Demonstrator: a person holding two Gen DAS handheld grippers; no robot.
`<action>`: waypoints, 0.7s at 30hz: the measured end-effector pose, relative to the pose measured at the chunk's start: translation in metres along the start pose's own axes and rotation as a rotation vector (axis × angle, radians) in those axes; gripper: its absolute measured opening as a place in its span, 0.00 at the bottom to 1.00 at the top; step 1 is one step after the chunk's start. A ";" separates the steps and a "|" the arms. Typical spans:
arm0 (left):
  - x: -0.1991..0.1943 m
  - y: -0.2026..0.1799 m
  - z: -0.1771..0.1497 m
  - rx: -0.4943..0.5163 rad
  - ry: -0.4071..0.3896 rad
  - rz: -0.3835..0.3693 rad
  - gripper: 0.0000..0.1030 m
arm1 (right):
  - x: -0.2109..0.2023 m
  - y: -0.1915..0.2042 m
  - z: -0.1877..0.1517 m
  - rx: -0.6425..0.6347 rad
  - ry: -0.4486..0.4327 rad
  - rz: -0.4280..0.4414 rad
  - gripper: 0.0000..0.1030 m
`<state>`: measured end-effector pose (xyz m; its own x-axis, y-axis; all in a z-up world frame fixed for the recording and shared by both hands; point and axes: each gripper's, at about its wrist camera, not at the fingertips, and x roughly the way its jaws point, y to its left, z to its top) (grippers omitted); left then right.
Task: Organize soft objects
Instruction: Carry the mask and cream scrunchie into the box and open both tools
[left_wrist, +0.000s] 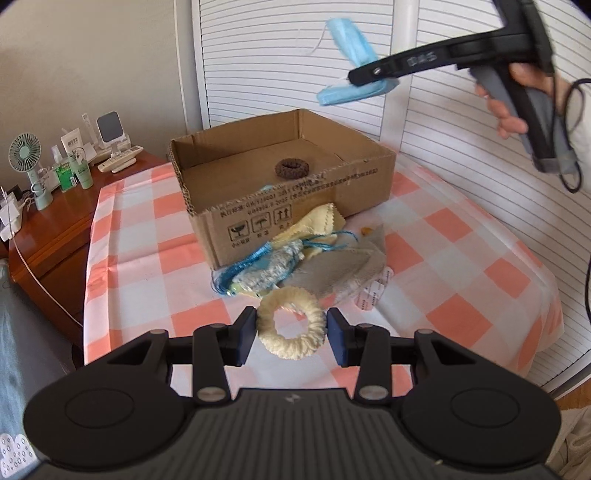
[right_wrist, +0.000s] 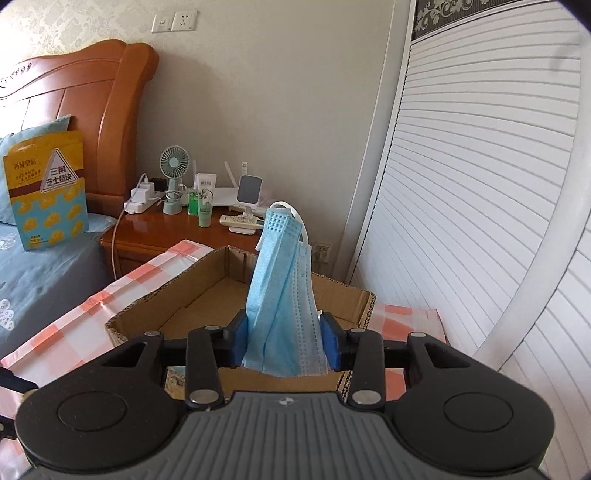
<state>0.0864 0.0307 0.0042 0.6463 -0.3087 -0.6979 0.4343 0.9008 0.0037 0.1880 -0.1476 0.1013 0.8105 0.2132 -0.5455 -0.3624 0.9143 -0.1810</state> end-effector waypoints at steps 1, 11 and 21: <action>0.000 0.002 0.003 0.003 -0.004 0.003 0.39 | 0.012 -0.001 0.000 0.007 0.021 0.004 0.51; 0.008 0.014 0.056 0.061 -0.056 0.027 0.39 | 0.042 -0.009 -0.032 0.132 0.143 0.010 0.98; 0.050 0.027 0.131 0.083 -0.060 0.069 0.39 | 0.012 -0.008 -0.046 0.162 0.166 -0.001 1.00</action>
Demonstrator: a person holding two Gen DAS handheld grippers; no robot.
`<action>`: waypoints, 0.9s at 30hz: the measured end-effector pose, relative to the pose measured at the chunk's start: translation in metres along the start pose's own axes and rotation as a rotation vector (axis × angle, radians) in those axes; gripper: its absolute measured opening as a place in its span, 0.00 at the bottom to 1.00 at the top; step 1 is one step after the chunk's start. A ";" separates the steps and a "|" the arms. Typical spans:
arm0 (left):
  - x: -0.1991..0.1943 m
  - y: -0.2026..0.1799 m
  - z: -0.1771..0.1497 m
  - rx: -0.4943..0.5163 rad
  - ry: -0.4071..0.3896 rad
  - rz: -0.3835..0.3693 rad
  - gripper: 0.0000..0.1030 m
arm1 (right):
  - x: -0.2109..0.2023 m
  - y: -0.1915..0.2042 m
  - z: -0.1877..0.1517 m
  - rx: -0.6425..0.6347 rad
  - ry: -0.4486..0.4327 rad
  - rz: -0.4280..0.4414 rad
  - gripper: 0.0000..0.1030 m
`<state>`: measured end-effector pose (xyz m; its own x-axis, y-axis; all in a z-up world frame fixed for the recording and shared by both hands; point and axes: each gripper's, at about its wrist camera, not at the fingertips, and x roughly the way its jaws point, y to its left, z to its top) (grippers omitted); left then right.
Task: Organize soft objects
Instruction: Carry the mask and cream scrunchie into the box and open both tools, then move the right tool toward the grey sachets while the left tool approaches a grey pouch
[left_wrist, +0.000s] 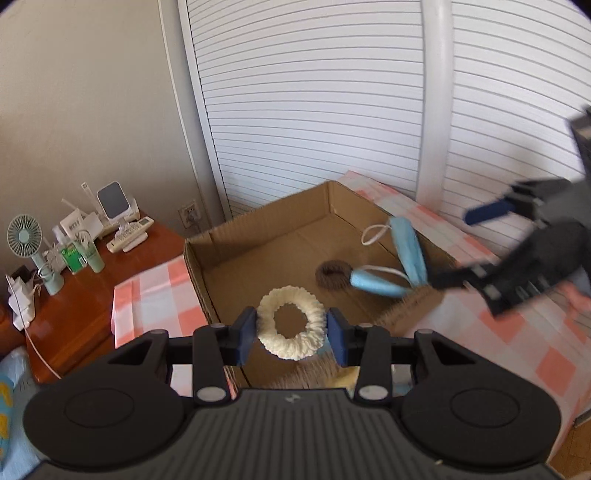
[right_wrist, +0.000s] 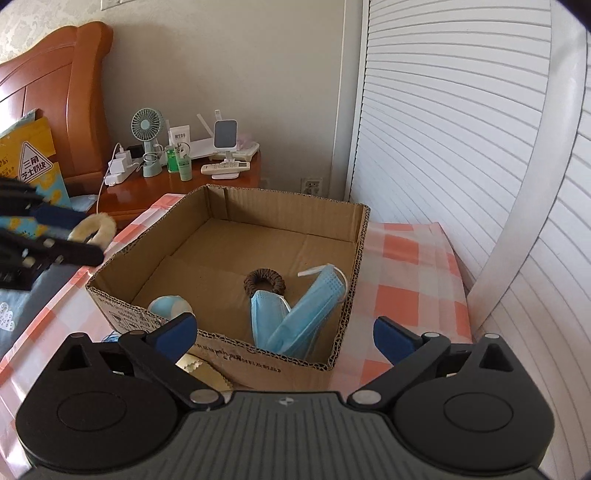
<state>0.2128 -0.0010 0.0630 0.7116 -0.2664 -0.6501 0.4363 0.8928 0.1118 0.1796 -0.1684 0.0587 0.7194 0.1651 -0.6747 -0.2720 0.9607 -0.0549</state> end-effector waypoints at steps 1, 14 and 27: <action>0.007 0.002 0.007 -0.003 0.003 0.004 0.39 | -0.004 0.000 -0.002 -0.001 0.002 -0.004 1.00; 0.053 0.022 0.040 -0.096 -0.011 0.115 0.93 | -0.026 0.007 -0.027 -0.007 0.005 -0.033 1.00; -0.016 -0.018 -0.027 -0.025 0.031 0.160 0.97 | -0.017 0.031 -0.044 0.035 0.016 -0.052 1.00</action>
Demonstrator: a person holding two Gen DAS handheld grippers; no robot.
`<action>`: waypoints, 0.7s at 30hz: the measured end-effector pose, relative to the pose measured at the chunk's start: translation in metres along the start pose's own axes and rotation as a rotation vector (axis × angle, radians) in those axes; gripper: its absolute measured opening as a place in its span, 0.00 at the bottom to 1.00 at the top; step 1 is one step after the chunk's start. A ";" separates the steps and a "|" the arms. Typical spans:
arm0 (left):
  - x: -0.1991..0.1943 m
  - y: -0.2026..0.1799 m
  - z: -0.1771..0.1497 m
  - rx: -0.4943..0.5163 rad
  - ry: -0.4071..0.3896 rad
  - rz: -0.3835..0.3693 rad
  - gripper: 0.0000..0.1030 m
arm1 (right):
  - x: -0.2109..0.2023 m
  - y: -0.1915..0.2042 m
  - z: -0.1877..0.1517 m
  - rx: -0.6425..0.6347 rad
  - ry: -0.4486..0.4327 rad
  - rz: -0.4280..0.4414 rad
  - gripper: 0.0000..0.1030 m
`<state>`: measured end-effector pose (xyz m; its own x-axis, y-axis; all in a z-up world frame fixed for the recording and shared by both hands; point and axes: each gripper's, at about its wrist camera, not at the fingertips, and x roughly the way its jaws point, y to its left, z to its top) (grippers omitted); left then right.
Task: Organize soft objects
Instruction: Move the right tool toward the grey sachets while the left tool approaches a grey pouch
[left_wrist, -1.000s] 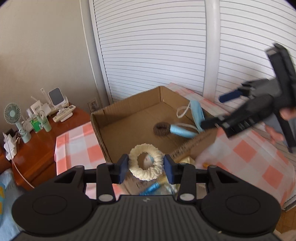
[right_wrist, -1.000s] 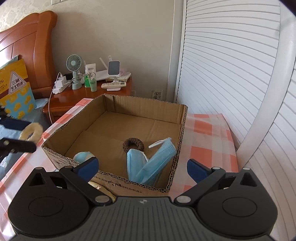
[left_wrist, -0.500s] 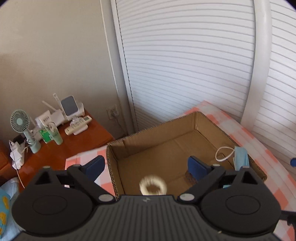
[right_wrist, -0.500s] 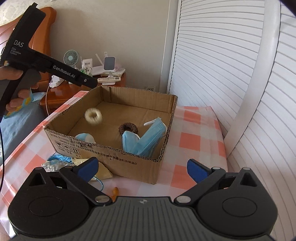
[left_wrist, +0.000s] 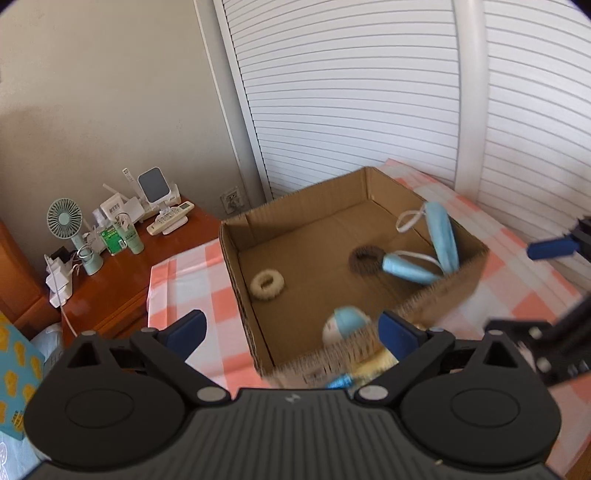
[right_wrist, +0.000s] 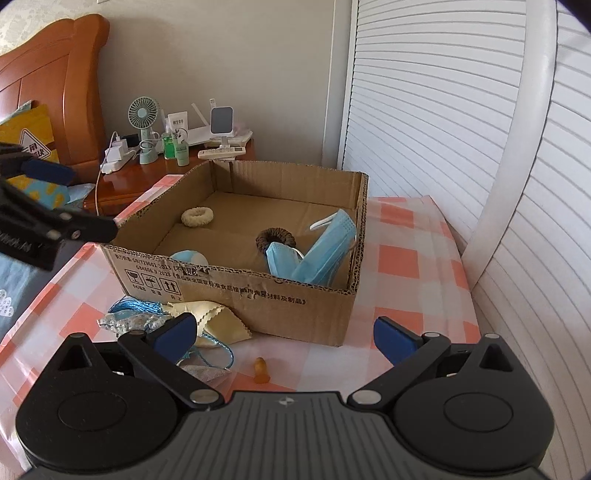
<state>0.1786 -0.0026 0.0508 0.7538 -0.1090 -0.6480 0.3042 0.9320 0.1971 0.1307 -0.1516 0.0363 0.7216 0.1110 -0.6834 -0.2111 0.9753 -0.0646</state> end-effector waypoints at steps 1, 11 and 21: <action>-0.006 -0.003 -0.008 0.002 -0.002 0.008 0.97 | 0.002 0.002 -0.005 0.008 0.005 -0.018 1.00; -0.035 -0.026 -0.088 -0.070 0.012 0.054 0.98 | 0.029 0.015 -0.024 0.084 0.063 -0.044 1.00; -0.038 -0.017 -0.106 -0.111 0.030 0.030 0.98 | 0.047 0.024 -0.036 0.074 0.128 -0.100 1.00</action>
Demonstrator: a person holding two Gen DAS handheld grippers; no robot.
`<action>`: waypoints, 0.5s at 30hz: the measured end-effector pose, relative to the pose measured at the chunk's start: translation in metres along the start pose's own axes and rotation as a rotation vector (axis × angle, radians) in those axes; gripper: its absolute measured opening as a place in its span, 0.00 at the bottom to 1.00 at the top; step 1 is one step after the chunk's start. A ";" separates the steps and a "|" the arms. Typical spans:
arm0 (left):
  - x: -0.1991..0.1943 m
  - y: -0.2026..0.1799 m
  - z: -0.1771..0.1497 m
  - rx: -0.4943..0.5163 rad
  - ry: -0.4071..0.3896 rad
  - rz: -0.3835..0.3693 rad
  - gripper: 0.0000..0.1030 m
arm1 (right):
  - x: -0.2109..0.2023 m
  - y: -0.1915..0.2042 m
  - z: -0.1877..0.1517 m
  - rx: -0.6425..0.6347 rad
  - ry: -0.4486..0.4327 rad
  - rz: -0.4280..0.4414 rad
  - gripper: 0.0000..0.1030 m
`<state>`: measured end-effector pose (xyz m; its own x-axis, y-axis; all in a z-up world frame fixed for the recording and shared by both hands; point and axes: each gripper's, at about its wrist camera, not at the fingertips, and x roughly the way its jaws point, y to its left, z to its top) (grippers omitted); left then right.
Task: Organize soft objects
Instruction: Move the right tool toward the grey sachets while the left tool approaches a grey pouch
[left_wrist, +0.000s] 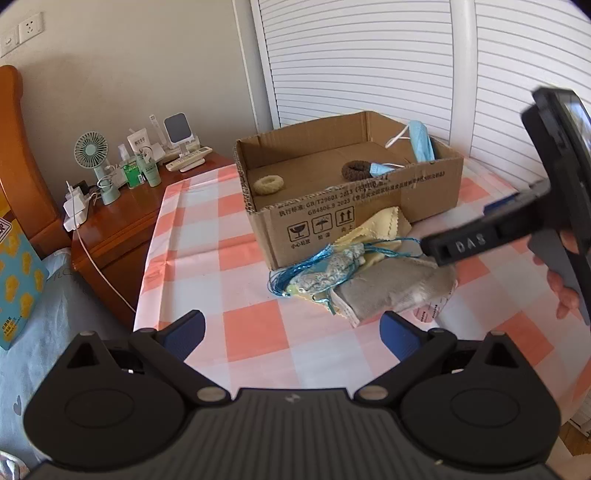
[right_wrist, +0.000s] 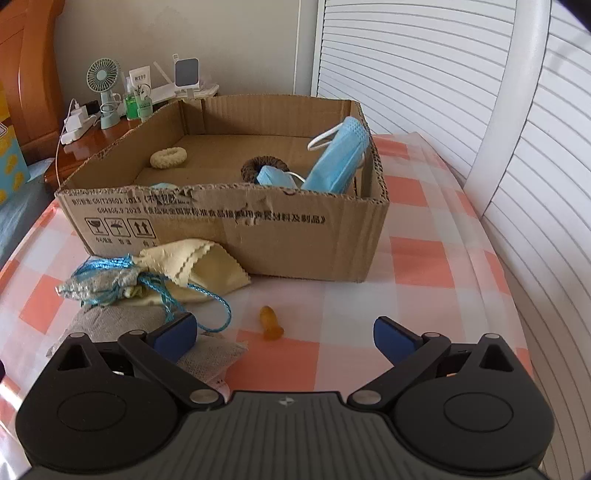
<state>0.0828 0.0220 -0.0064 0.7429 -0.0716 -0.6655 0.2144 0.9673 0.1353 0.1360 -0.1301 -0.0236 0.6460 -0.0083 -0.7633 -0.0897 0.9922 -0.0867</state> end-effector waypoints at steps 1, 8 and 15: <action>0.000 0.002 0.000 -0.007 -0.001 -0.002 0.98 | -0.002 -0.001 -0.004 -0.005 0.004 -0.008 1.00; -0.003 0.006 -0.004 -0.030 -0.005 -0.012 0.98 | -0.017 -0.010 -0.025 0.000 0.023 -0.025 1.00; -0.011 0.014 -0.003 -0.051 -0.029 -0.003 0.98 | -0.036 0.019 -0.028 -0.095 -0.018 0.103 1.00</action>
<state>0.0755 0.0368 0.0003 0.7609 -0.0804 -0.6439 0.1841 0.9783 0.0953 0.0901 -0.1140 -0.0160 0.6431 0.0963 -0.7597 -0.2273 0.9714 -0.0692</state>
